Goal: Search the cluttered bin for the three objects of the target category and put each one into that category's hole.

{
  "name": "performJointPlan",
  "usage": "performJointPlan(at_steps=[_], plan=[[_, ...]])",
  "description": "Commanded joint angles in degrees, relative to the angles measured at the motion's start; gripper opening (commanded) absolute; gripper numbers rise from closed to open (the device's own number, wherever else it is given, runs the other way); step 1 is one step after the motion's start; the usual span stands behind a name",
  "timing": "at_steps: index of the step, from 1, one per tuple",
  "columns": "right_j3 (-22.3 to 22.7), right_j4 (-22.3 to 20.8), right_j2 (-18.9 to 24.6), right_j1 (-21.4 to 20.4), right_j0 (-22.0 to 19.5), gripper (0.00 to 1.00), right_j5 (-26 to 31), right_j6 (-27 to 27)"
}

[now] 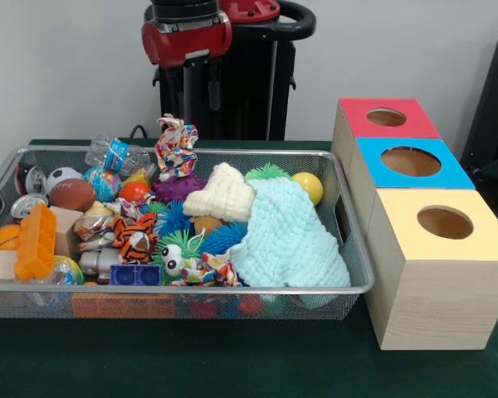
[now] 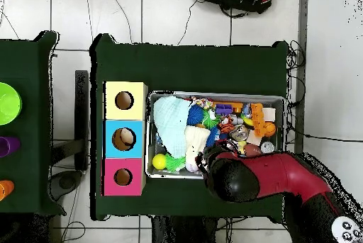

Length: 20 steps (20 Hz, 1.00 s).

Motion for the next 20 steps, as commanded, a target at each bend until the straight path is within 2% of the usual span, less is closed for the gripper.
performJointPlan(at_steps=[1,3,4,6,9,13,20], plan=[[2.8,3.7,-7.4,-1.4,3.1,1.00,-12.9,19.8],[2.1,3.7,-9.0,0.4,4.7,1.00,-12.5,19.7],[1.4,3.5,-9.2,1.6,5.1,1.00,-11.7,17.9],[-1.9,1.1,-7.3,2.3,4.7,1.00,-7.5,9.5],[-5.3,1.0,-2.3,3.7,0.0,1.00,-1.2,-3.8],[-7.5,0.1,2.4,6.1,-4.9,1.00,4.1,-14.6],[-6.4,-2.8,8.3,9.0,-12.1,1.00,7.0,-21.4]])
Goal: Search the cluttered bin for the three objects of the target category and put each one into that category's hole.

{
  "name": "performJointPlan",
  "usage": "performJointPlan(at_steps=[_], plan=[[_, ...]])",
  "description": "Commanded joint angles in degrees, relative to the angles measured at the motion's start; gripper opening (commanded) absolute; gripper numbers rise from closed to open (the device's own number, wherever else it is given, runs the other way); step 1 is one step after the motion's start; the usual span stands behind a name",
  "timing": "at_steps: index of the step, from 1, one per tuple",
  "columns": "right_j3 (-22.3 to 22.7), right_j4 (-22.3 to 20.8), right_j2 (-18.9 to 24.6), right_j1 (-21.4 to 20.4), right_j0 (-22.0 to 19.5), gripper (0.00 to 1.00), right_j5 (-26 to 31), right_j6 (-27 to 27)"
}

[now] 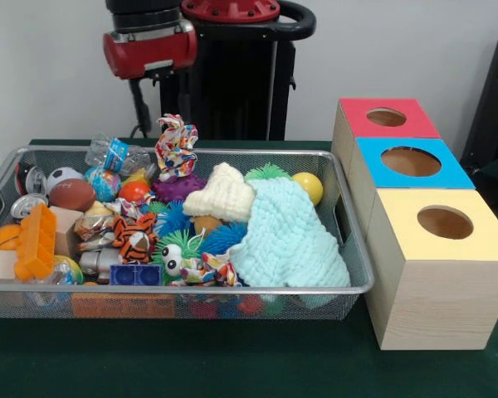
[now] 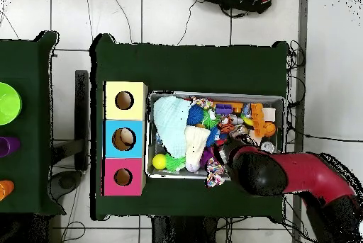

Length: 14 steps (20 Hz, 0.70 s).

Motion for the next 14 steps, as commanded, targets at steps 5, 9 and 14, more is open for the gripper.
performJointPlan(at_steps=[5,9,14], plan=[[-2.8,-9.5,9.6,8.2,-8.1,1.00,8.7,-28.4],[0.1,-16.0,10.3,10.9,-9.8,1.00,4.0,-29.3],[1.0,-22.9,9.4,17.3,-9.2,1.00,2.4,-32.2]])
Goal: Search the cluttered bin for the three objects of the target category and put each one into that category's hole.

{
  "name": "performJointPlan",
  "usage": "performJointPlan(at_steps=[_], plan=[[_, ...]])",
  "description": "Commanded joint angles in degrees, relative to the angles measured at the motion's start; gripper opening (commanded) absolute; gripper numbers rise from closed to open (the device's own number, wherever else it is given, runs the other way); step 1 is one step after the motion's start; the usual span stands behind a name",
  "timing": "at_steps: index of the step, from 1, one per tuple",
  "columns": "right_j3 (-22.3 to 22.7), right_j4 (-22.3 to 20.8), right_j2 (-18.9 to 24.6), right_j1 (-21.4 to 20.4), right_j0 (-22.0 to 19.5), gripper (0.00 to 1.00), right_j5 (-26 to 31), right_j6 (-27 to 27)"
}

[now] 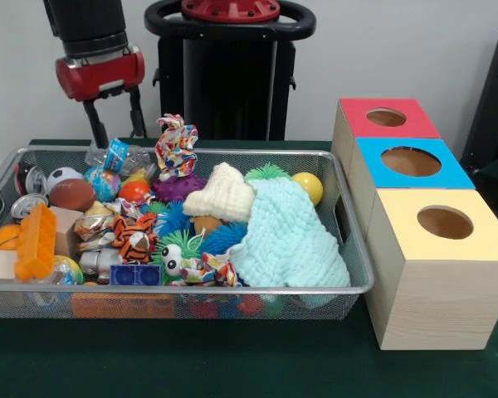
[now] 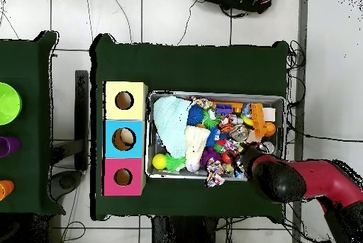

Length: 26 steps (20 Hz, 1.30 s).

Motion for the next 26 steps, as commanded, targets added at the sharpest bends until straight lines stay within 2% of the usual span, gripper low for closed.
performJointPlan(at_steps=[1,3,11,19,26], plan=[[1.8,-11.6,3.7,10.1,0.0,1.00,0.2,-22.8],[2.1,-13.5,3.8,11.6,-0.3,1.00,0.6,-25.5],[8.6,-20.3,3.0,12.1,-2.4,1.00,1.3,-32.2],[12.4,-20.0,3.8,11.0,-6.6,1.00,2.7,-35.5],[10.1,-19.1,4.1,12.7,-6.8,1.00,2.7,-35.8]])
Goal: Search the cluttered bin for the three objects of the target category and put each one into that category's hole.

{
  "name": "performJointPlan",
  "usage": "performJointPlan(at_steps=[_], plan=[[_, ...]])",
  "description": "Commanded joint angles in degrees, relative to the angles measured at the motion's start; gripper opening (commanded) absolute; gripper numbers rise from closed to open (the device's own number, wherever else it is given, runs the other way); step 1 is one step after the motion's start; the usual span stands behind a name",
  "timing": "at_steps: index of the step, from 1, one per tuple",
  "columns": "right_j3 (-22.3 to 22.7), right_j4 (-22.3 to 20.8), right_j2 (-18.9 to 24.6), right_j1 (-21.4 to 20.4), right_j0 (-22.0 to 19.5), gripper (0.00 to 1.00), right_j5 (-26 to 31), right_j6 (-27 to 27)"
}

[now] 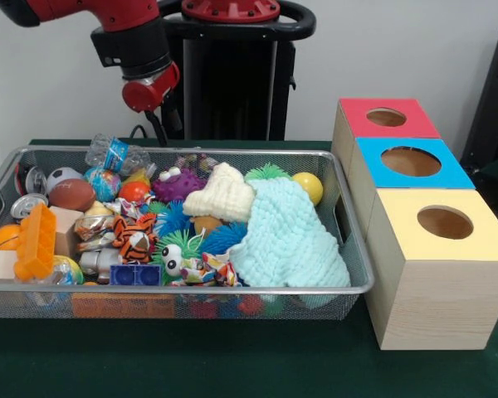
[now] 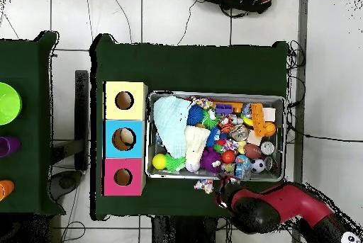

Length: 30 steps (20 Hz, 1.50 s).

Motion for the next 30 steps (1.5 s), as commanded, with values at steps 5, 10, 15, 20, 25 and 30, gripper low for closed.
performJointPlan(at_steps=[5,10,15,20,25,30], plan=[[-3.0,-0.8,3.1,3.2,-0.2,1.00,4.1,-16.9],[-6.3,1.9,4.6,3.8,-0.3,1.00,6.8,-19.7],[-12.1,6.5,6.2,4.7,-1.7,1.00,13.0,-26.2],[-14.7,11.3,7.5,3.3,-1.9,1.00,18.7,-27.6],[-16.5,13.7,8.0,1.5,-0.8,1.00,21.9,-26.6],[-19.3,13.2,7.2,3.5,-0.2,1.00,22.4,-28.5]])
